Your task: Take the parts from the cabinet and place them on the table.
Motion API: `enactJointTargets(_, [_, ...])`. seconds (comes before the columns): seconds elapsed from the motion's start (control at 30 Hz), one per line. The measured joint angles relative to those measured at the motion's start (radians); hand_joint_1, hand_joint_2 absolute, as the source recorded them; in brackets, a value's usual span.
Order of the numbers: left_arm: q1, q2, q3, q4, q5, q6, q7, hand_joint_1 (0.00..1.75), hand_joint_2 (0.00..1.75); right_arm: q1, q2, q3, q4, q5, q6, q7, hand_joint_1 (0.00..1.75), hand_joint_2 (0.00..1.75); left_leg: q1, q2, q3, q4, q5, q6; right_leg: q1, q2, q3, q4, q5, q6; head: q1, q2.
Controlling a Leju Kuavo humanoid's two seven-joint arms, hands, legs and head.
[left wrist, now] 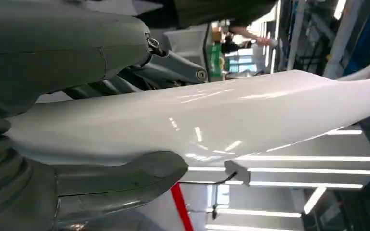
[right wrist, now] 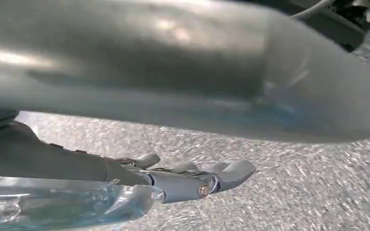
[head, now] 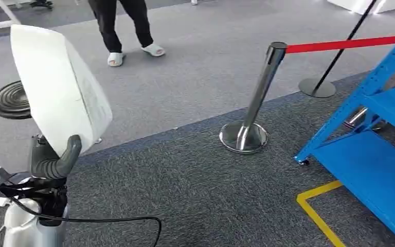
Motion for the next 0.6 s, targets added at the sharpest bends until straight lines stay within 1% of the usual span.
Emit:
enactJointTargets(0.03, [0.003, 0.001, 0.002, -0.001, 0.0, 0.0, -0.002, 1.75, 1.75, -0.001, 0.0, -0.001, 0.0, 0.001, 0.0, 0.0, 0.0, 0.0, -0.002, -0.012, -0.003, 0.0, 0.0, 0.006, -0.001, -0.013, 0.005, -0.004, 0.001, 0.005, 0.002, 0.0])
enactJointTargets(0.07, [0.005, 0.002, 0.002, -0.003, -0.002, 0.0, -0.002, 1.75, 1.75, -0.003, 0.0, -0.002, 0.0, 0.001, 0.0, -0.001, 0.0, 0.0, -0.001, -0.027, -0.001, -0.007, 0.004, 0.014, -0.001, -0.025, 0.011, -0.006, -0.002, 0.011, -0.001, 0.0])
enactJointTargets(0.1, [0.006, 0.001, 0.002, -0.005, -0.002, 0.0, -0.002, 1.75, 1.75, -0.005, 0.0, -0.002, 0.001, 0.001, 0.0, -0.001, 0.0, 0.0, 0.007, -0.038, 0.004, -0.011, 0.009, 0.02, -0.007, 0.006, 0.006, 0.003, -0.011, 0.018, 0.003, 0.0])
enactJointTargets(0.13, [0.002, 0.001, 0.002, -0.008, -0.002, 0.0, -0.005, 1.75, 1.75, -0.005, 0.0, -0.005, 0.002, 0.002, 0.0, -0.003, 0.0, 0.0, 0.009, -0.049, 0.005, -0.011, 0.009, 0.024, -0.008, 0.066, -0.01, 0.046, -0.042, 0.02, 0.008, 0.0])
enactJointTargets(0.17, [0.001, 0.0, 0.002, -0.008, -0.004, 0.0, -0.007, 1.75, 1.75, -0.005, 0.0, -0.008, 0.002, 0.003, 0.0, -0.003, 0.0, 0.0, 0.01, -0.059, 0.005, -0.011, 0.008, 0.028, -0.009, 0.096, -0.043, 0.117, -0.079, 0.021, 0.012, 0.0])
enactJointTargets(0.2, [0.002, 0.0, 0.0, -0.008, 0.002, -0.006, -0.007, 1.75, 1.75, -0.004, 0.0, -0.014, 0.003, 0.006, 0.0, -0.004, 0.0, 0.0, 0.01, -0.071, 0.004, -0.011, 0.008, 0.03, -0.009, 0.113, -0.085, 0.204, -0.116, 0.022, 0.016, 0.0])
enactJointTargets(0.23, [0.005, 0.0, 0.0, -0.008, 0.018, -0.018, -0.012, 1.75, 1.75, -0.003, 0.0, -0.019, 0.005, 0.013, 0.001, -0.005, 0.0, 0.0, 0.01, -0.086, 0.004, -0.011, 0.008, 0.03, -0.009, 0.12, -0.13, 0.287, -0.146, 0.023, 0.016, 0.0])
enactJointTargets(0.27, [0.008, 0.0, 0.0, -0.008, 0.029, -0.027, -0.023, 1.75, 1.75, -0.004, 0.0, -0.022, 0.005, 0.017, 0.004, -0.009, 0.0, 0.0, 0.009, -0.1, 0.004, -0.011, 0.008, 0.03, -0.009, 0.12, -0.154, 0.323, -0.147, 0.023, 0.015, 0.0])
enactJointTargets(0.3, [0.011, 0.002, 0.0, -0.008, 0.035, -0.034, -0.041, 1.75, 1.75, -0.004, 0.0, -0.023, 0.005, 0.02, 0.006, -0.012, 0.0, 0.0, 0.01, -0.116, 0.006, -0.01, 0.008, 0.03, -0.009, 0.12, -0.151, 0.305, -0.12, 0.023, 0.015, 0.0])
enactJointTargets(0.33, [0.012, 0.003, 0.0, -0.008, 0.038, -0.035, -0.052, 1.75, 1.75, -0.004, 0.0, -0.024, 0.005, 0.022, 0.009, -0.014, 0.0, 0.0, 0.011, -0.131, 0.008, -0.01, 0.008, 0.029, -0.011, 0.122, -0.128, 0.247, -0.078, 0.023, 0.016, 0.0])
enactJointTargets(0.37, [0.013, 0.005, 0.001, -0.008, 0.039, -0.035, -0.056, 1.75, 1.75, -0.003, 0.0, -0.026, 0.005, 0.024, 0.01, -0.015, 0.0, 0.0, 0.013, -0.148, 0.011, -0.009, 0.007, 0.026, -0.013, 0.131, -0.086, 0.153, -0.024, 0.022, 0.015, 0.0])
enactJointTargets(0.4, [0.013, 0.006, 0.001, -0.008, 0.039, -0.035, -0.056, 1.75, 1.75, -0.003, 0.0, -0.027, 0.005, 0.026, 0.01, -0.016, 0.0, 0.0, 0.015, -0.161, 0.013, -0.007, 0.005, 0.022, -0.019, 0.158, -0.043, 0.062, 0.02, 0.024, 0.016, 0.0])
enactJointTargets(0.43, [0.014, 0.006, 0.001, -0.008, 0.037, -0.035, -0.056, 1.75, 1.75, -0.003, 0.0, -0.03, 0.007, 0.028, 0.01, -0.017, 0.0, 0.0, 0.013, -0.174, 0.01, -0.003, 0.004, 0.014, -0.026, 0.218, -0.022, 0.018, 0.01, 0.028, 0.016, 0.0])
enactJointTargets(0.47, [0.012, 0.006, 0.001, -0.008, 0.032, -0.033, -0.054, 1.75, 1.75, -0.005, 0.0, -0.034, 0.008, 0.03, 0.011, -0.018, 0.0, 0.0, 0.013, -0.186, 0.002, 0.005, 0.004, 0.009, -0.027, 0.218, -0.015, 0.008, 0.011, 0.023, 0.015, 0.0])
enactJointTargets(0.5, [0.015, 0.006, 0.001, -0.009, 0.031, -0.033, -0.053, 1.75, 1.75, -0.009, 0.0, -0.036, 0.009, 0.03, 0.011, -0.018, 0.0, 0.0, 0.018, -0.193, -0.002, 0.001, 0.009, 0.002, -0.021, 0.205, -0.017, 0.009, 0.012, 0.017, 0.017, 0.0])
enactJointTargets(0.53, [0.017, 0.007, 0.002, -0.009, 0.03, -0.032, -0.053, 1.75, 1.75, -0.011, 0.0, -0.039, 0.01, 0.031, 0.011, -0.018, 0.0, 0.0, 0.022, -0.205, -0.004, -0.005, 0.014, -0.006, -0.016, 0.197, -0.017, 0.012, 0.014, 0.009, 0.015, 0.0])
enactJointTargets(0.57, [0.02, 0.008, 0.002, -0.009, 0.029, -0.032, -0.053, 1.75, 1.75, -0.012, 0.0, -0.04, 0.01, 0.031, 0.011, -0.018, 0.0, 0.0, 0.024, -0.214, -0.007, -0.008, 0.017, -0.012, -0.014, 0.186, -0.016, 0.011, 0.016, 0.002, 0.017, 0.0])
enactJointTargets(0.6, [0.021, 0.009, 0.003, -0.01, 0.029, -0.031, -0.053, 1.75, 1.75, -0.012, 0.003, -0.04, 0.01, 0.031, 0.011, -0.018, 0.0, 0.0, 0.025, -0.206, -0.008, -0.003, 0.011, -0.015, -0.022, 0.17, -0.014, 0.003, 0.02, -0.006, 0.016, 0.0])
